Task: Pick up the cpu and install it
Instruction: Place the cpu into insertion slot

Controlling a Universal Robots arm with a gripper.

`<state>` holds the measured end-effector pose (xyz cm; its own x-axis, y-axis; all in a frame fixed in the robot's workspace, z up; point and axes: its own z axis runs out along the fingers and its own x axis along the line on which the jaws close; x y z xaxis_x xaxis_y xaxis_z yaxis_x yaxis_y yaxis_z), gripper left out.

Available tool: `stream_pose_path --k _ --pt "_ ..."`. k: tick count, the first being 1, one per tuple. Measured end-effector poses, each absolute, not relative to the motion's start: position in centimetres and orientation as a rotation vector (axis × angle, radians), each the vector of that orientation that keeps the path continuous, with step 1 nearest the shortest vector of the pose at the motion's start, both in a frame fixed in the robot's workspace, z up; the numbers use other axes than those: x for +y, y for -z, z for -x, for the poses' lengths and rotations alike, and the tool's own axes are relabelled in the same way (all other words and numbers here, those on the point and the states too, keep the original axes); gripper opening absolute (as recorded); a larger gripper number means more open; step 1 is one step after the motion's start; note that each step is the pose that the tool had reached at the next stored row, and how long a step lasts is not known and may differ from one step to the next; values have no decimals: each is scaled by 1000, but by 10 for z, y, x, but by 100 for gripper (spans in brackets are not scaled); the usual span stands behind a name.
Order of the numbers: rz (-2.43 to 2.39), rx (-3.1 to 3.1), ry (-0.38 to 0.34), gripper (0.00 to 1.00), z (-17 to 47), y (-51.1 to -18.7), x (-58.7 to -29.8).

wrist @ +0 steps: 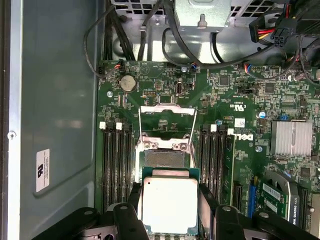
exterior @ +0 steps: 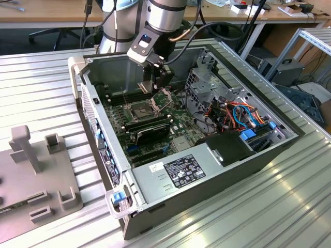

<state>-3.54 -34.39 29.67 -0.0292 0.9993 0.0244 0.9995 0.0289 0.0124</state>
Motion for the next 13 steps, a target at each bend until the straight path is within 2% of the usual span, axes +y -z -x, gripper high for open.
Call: stream_pose_path --k 13 --pt "2183 -2247 41 55 35 -293 -344"
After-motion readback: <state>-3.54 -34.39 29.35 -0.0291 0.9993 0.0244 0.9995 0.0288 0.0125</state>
